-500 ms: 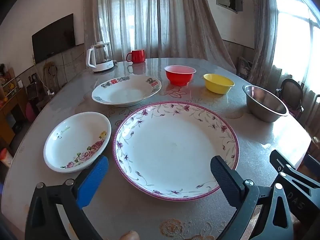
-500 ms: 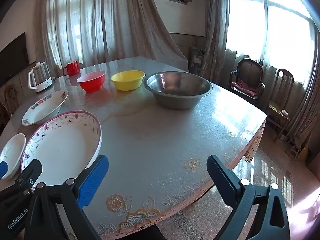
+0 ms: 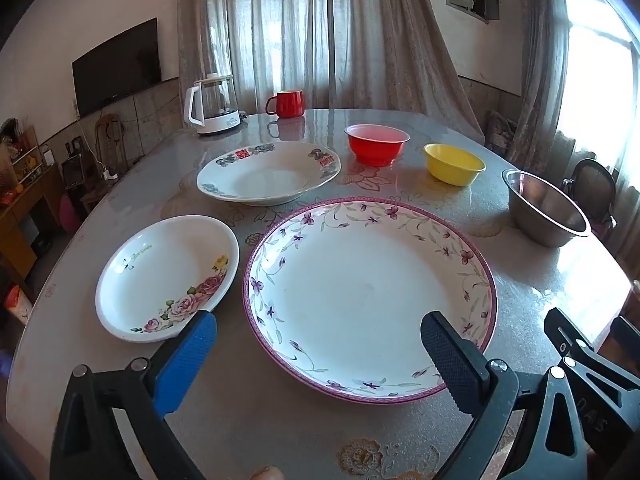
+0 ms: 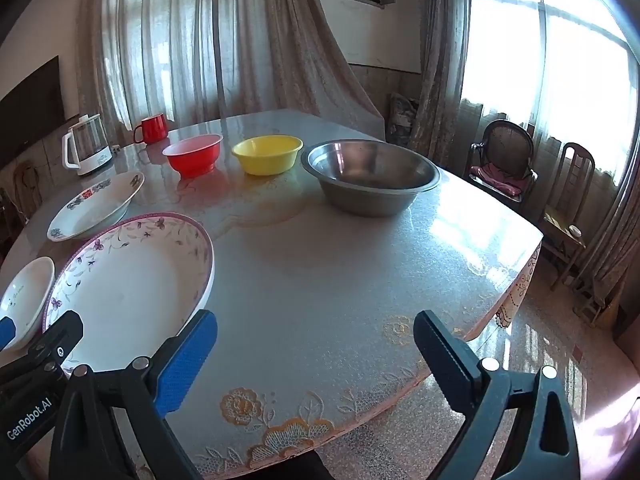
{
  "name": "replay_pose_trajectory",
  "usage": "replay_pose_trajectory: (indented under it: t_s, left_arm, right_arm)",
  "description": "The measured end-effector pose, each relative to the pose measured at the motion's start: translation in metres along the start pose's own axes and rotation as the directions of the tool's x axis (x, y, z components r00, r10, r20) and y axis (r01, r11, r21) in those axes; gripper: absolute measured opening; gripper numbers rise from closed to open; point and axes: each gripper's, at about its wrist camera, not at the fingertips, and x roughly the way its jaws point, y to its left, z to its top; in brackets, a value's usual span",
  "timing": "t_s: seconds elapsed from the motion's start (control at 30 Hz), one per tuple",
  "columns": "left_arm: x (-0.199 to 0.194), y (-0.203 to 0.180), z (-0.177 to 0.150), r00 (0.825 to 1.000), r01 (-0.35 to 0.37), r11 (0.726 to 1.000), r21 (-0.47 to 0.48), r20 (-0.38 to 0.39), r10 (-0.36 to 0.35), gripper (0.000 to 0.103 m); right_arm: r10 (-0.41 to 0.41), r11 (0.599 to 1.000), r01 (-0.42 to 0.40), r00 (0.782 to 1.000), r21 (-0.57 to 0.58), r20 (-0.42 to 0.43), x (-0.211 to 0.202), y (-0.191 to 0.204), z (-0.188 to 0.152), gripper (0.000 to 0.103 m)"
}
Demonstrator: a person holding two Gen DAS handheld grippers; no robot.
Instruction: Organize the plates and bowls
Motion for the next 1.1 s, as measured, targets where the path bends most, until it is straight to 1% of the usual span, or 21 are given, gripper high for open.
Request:
replay_pose_trajectory:
  t_s: [1.1]
  left_arm:
    - [-0.0004, -0.0033, 0.0034, 1.0, -0.001, 1.0, 0.012, -0.022, 0.001, 0.103]
  right_arm:
    - [0.024, 1.0, -0.024, 1.0, 0.002, 0.009, 0.0059, 0.0, 0.0085, 0.101]
